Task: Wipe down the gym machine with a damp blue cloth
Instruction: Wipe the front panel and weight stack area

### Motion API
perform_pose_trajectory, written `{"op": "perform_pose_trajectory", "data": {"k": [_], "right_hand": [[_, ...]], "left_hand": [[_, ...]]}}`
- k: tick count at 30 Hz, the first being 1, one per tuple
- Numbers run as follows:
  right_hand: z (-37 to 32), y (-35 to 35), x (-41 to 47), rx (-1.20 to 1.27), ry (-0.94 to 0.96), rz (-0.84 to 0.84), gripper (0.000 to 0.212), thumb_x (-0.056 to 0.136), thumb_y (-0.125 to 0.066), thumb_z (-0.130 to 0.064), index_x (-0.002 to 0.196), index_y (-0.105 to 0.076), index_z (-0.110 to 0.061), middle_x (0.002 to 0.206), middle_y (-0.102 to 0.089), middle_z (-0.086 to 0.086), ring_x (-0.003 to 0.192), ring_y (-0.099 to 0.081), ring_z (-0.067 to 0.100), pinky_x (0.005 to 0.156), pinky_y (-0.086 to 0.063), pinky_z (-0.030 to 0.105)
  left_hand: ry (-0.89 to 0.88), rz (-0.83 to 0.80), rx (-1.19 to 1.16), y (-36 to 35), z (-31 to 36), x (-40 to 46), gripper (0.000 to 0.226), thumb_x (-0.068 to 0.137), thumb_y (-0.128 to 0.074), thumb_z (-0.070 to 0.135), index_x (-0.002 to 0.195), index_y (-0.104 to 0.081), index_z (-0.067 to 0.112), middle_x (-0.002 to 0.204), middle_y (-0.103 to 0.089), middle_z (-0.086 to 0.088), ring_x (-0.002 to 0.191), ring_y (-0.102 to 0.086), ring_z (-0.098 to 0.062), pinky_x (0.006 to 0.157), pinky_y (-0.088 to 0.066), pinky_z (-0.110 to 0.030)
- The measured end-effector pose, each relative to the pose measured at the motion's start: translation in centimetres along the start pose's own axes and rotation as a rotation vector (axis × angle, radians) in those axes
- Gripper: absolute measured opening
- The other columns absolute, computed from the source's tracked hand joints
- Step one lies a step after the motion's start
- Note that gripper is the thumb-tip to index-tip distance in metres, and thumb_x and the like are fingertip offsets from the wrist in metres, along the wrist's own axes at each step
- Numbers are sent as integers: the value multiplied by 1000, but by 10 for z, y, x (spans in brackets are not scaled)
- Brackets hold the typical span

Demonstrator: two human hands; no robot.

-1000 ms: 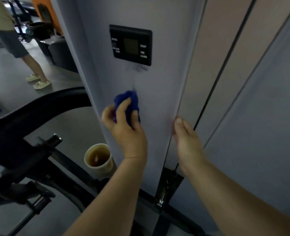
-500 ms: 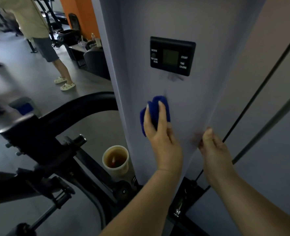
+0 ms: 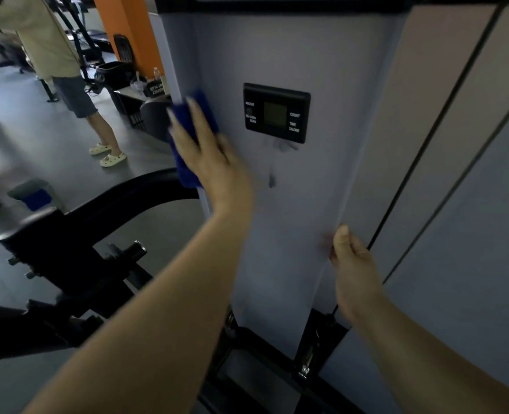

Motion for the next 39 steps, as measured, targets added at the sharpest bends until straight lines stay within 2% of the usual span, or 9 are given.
{"op": "perform_pose_trajectory", "data": {"k": [5,10,16,22,26,29,33,36,39], "right_hand": [[0,4,1,-46,0,36,29,102,-44,-38,88,-69,-29,84,-72,-19,83,-66,-6,69,-48,9],[0,4,2,-44,5,27,28,99,-46,-42,91,-69,-28,84,-73,-18,81,-67,-6,68,-48,8],[6,3,3,-7,25,27,33,91,-47,-50,94,-70,-27,95,-75,-13,91,-69,0,74,-51,12],[5,2,3,-36,20,-1,27,99,-45,-42,93,-69,-29,93,-72,-15,88,-67,-5,70,-49,8],[5,0,2,-26,-4,-34,29,96,-46,-46,95,-70,-30,99,-72,-17,96,-66,-4,74,-49,9],[2,-1,1,-17,-10,-54,27,98,-46,-42,96,-69,-28,96,-73,-17,91,-67,-6,70,-49,7],[2,1,-2,-58,-33,-92,37,84,-50,-53,104,-69,-29,104,-73,-17,102,-65,-3,85,-46,14],[6,5,3,-83,-66,-103,23,96,-48,-47,102,-67,-35,101,-70,-24,105,-60,-4,92,-41,17],[10,8,7,-80,-95,-107,36,101,-47,-41,133,-56,-28,119,-62,-23,118,-53,-1,103,-37,20]], "left_hand": [[129,61,-108,5,-27,36,50,103,-29,22,152,-31,26,141,-39,7,127,-40,-6,113,-34,-31],[613,-141,-134,6,-121,-28,47,106,-28,27,153,-25,35,149,-37,0,129,-44,-20,114,-34,-46],[363,-95,-244,7,-94,-2,46,106,-30,25,150,-31,37,154,-33,9,139,-36,-11,118,-30,-36],[1036,-126,-204,0,-168,-93,55,103,-30,31,150,-10,54,155,-29,6,131,-43,-29,108,-37,-54],[904,-249,-336,-31,-73,-136,54,107,-28,38,149,1,54,163,-7,10,143,-26,-24,111,-27,-48],[925,-173,-293,-29,-93,-141,53,107,-24,35,151,2,51,164,3,7,148,-18,-26,114,-23,-45],[1225,-97,-336,-32,-135,-162,56,107,-26,35,152,3,48,163,-11,1,142,-29,-33,111,-29,-52],[1252,-178,-492,-49,-99,-206,57,104,-37,41,148,-5,57,161,-19,6,139,-34,-31,111,-29,-55],[1229,-189,-506,-51,-101,-216,56,104,-37,40,147,-7,59,157,-25,8,136,-37,-28,106,-32,-50]]}}
Point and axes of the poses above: each hand's wrist, its own x-axis towards the middle knuckle, its own y-axis out of the back of the hand, z = x × y, the point moved 8 cm from there along x, towards the middle knuckle
